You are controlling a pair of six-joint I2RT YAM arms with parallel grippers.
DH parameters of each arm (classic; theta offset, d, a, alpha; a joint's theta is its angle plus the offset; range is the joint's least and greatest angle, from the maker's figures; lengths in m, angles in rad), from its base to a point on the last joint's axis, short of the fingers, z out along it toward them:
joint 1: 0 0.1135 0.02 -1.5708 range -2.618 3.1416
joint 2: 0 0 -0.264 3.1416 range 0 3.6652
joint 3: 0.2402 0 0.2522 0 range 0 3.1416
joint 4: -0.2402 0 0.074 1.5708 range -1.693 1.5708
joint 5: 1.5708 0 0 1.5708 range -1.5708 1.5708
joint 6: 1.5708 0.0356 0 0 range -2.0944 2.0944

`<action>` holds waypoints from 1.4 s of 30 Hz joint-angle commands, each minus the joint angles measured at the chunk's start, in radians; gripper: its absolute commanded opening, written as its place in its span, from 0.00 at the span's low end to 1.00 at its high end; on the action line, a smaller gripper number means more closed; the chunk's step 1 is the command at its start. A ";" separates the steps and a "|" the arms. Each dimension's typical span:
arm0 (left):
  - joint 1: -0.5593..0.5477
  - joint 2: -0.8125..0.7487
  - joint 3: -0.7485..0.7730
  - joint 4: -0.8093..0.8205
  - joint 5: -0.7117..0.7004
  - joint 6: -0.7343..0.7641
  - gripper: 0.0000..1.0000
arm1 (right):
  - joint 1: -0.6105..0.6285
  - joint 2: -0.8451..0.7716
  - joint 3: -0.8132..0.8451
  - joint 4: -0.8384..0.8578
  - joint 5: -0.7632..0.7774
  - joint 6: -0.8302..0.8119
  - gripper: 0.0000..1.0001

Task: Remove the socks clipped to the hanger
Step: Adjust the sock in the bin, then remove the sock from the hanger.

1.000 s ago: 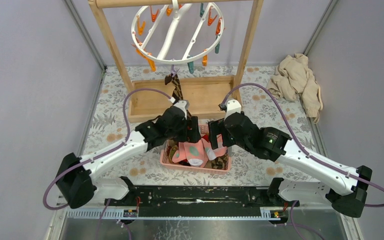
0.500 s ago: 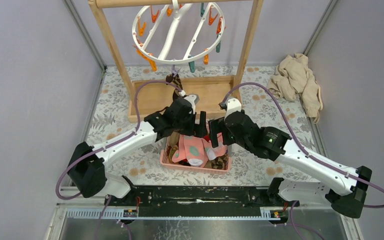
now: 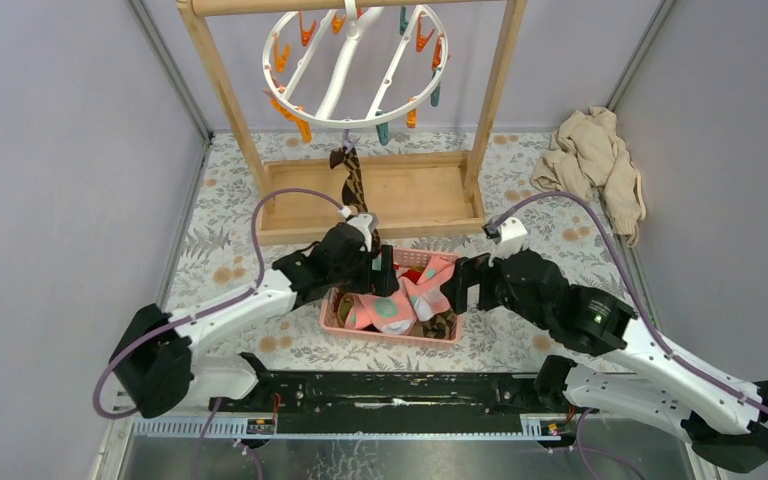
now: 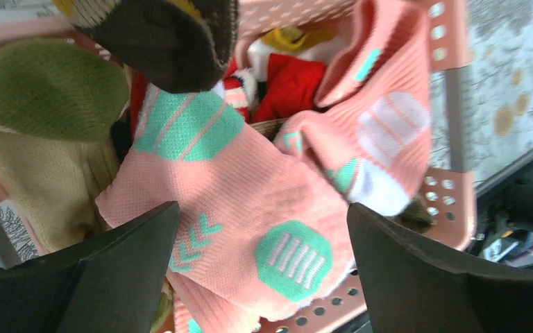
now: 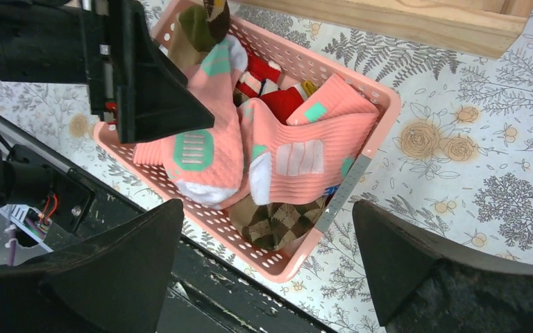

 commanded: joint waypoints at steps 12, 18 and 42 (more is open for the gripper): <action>-0.034 -0.407 -0.070 -0.013 -0.223 -0.023 0.99 | -0.010 0.109 -0.150 0.512 -0.016 -0.133 1.00; -0.034 -0.455 -0.086 -0.022 -0.246 0.009 0.98 | -0.122 0.375 -0.050 0.699 -0.235 -0.137 0.99; -0.034 -0.537 -0.048 -0.054 -0.233 -0.082 0.98 | -0.193 0.751 -0.016 1.156 -0.363 -0.264 0.84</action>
